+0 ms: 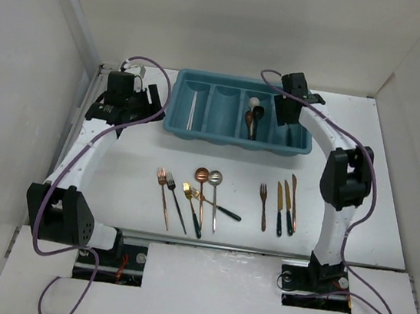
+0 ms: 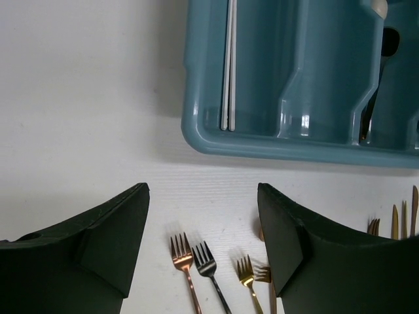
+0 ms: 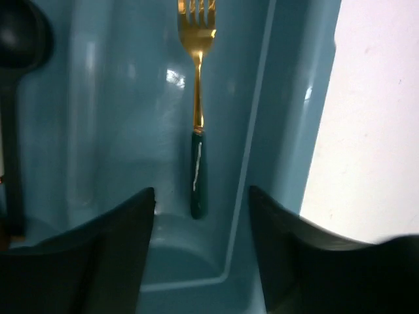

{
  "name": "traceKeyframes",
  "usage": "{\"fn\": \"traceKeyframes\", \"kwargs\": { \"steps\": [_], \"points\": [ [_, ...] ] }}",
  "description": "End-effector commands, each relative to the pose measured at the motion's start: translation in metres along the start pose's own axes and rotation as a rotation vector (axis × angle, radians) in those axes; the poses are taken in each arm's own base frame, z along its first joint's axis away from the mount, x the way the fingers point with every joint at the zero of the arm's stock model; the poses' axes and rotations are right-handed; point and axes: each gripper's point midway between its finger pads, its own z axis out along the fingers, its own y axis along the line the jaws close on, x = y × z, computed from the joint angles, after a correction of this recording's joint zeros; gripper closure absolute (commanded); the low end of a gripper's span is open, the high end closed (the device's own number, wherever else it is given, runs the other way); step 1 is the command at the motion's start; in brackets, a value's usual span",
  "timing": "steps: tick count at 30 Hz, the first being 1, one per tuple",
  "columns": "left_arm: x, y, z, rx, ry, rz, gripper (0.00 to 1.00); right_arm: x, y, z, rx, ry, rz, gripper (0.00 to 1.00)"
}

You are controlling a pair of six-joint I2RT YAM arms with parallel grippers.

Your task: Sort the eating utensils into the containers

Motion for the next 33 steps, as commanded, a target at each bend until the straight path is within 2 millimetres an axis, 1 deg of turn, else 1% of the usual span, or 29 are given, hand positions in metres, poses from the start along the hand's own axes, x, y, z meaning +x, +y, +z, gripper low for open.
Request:
{"fn": "traceKeyframes", "kwargs": {
  "steps": [1, 2, 3, 4, 5, 6, 7, 8, 9, 10, 11, 12, 13, 14, 15, 16, 17, 19, 20, 22, 23, 24, 26, 27, 28, 29, 31, 32, 33],
  "points": [
    [-0.01, -0.005, -0.01, 0.025, -0.048, 0.016, 0.36, -0.059, -0.024, -0.063, 0.007, -0.196, 0.063, 0.33],
    [-0.008, -0.006, -0.007, 0.034, -0.036, 0.015, 0.37, -0.06, -0.024, -0.071, 0.017, -0.201, 0.058, 0.28],
    [-0.002, -0.013, -0.007, 0.055, -0.017, 0.038, 0.39, -0.064, -0.024, -0.086, 0.009, -0.229, 0.06, 0.23],
    [0.014, -0.032, -0.004, 0.091, 0.029, 0.083, 0.4, -0.065, -0.029, -0.094, 0.023, -0.24, 0.081, 0.22],
    [0.024, -0.047, -0.005, 0.128, 0.055, 0.116, 0.4, -0.067, -0.025, -0.104, 0.019, -0.256, 0.094, 0.22],
    [0.034, -0.061, -0.003, 0.159, 0.079, 0.154, 0.4, -0.06, -0.019, -0.11, 0.02, -0.252, 0.094, 0.2],
    [0.06, -0.091, -0.005, 0.232, 0.14, 0.23, 0.4, -0.061, -0.021, -0.13, 0.006, -0.286, 0.145, 0.2],
    [0.076, -0.103, -0.006, 0.258, 0.179, 0.271, 0.4, -0.057, -0.021, -0.138, 0.007, -0.292, 0.171, 0.2],
    [0.088, -0.116, -0.007, 0.288, 0.203, 0.311, 0.4, -0.04, -0.013, -0.139, 0.012, -0.266, 0.178, 0.2],
    [0.106, -0.125, -0.005, 0.306, 0.251, 0.352, 0.4, -0.037, -0.018, -0.158, 0.006, -0.297, 0.221, 0.2],
    [0.131, -0.145, -0.011, 0.357, 0.3, 0.429, 0.4, -0.03, -0.014, -0.164, -0.011, -0.297, 0.284, 0.2],
    [0.143, -0.152, -0.011, 0.364, 0.317, 0.471, 0.4, -0.021, -0.014, -0.169, -0.008, -0.296, 0.311, 0.2],
    [0.157, -0.156, -0.012, 0.363, 0.346, 0.515, 0.37, -0.002, -0.004, -0.167, -0.019, -0.266, 0.311, 0.2],
    [0.189, -0.161, -0.011, 0.361, 0.41, 0.59, 0.37, 0.001, -0.007, -0.183, -0.038, -0.294, 0.366, 0.2],
    [0.202, -0.156, -0.008, 0.329, 0.434, 0.637, 0.37, 0.008, -0.006, -0.187, -0.04, -0.296, 0.373, 0.2],
    [0.212, -0.159, -0.007, 0.334, 0.457, 0.655, 0.37, 0.021, 0.003, -0.188, -0.048, -0.282, 0.356, 0.2],
    [0.229, -0.153, -0.004, 0.32, 0.507, 0.675, 0.37, 0.022, 0.002, -0.199, -0.057, -0.307, 0.369, 0.2],
    [0.242, -0.159, -0.008, 0.332, 0.536, 0.67, 0.37, 0.031, 0.005, -0.21, -0.04, -0.306, 0.371, 0.2],
    [0.245, -0.156, -0.008, 0.324, 0.546, 0.661, 0.36, 0.043, 0.004, -0.21, -0.02, -0.275, 0.358, 0.2],
    [0.256, -0.155, -0.004, 0.308, 0.579, 0.653, 0.36, 0.047, 0.001, -0.219, -0.008, -0.279, 0.371, 0.2],
    [0.262, -0.15, -0.002, 0.293, 0.598, 0.647, 0.36, 0.053, -0.001, -0.22, 0.009, -0.275, 0.358, 0.2],
    [0.271, -0.148, 0.002, 0.283, 0.632, 0.638, 0.36, 0.053, 0.0, -0.227, -0.004, -0.286, 0.355, 0.2],
    [0.281, -0.144, 0.007, 0.274, 0.67, 0.639, 0.36, 0.056, -0.001, -0.232, -0.007, -0.298, 0.364, 0.2],
    [0.282, -0.147, 0.009, 0.277, 0.679, 0.626, 0.38, 0.063, -0.001, -0.229, -0.004, -0.287, 0.356, 0.2],
    [0.286, -0.146, 0.013, 0.268, 0.694, 0.628, 0.39, 0.065, -0.004, -0.234, -0.009, -0.299, 0.374, 0.2],
    [0.288, -0.151, 0.013, 0.277, 0.693, 0.638, 0.42, 0.066, -0.007, -0.235, -0.002, -0.304, 0.377, 0.2],
    [0.292, -0.15, 0.018, 0.27, 0.703, 0.639, 0.44, 0.07, -0.011, -0.239, -0.005, -0.313, 0.384, 0.2],
    [0.294, -0.154, 0.018, 0.282, 0.695, 0.645, 0.44, 0.074, -0.011, -0.235, 0.008, -0.304, 0.376, 0.2],
    [0.293, -0.153, 0.019, 0.27, 0.69, 0.639, 0.46, 0.074, -0.013, -0.238, 0.005, -0.313, 0.383, 0.2]
  ]
}}
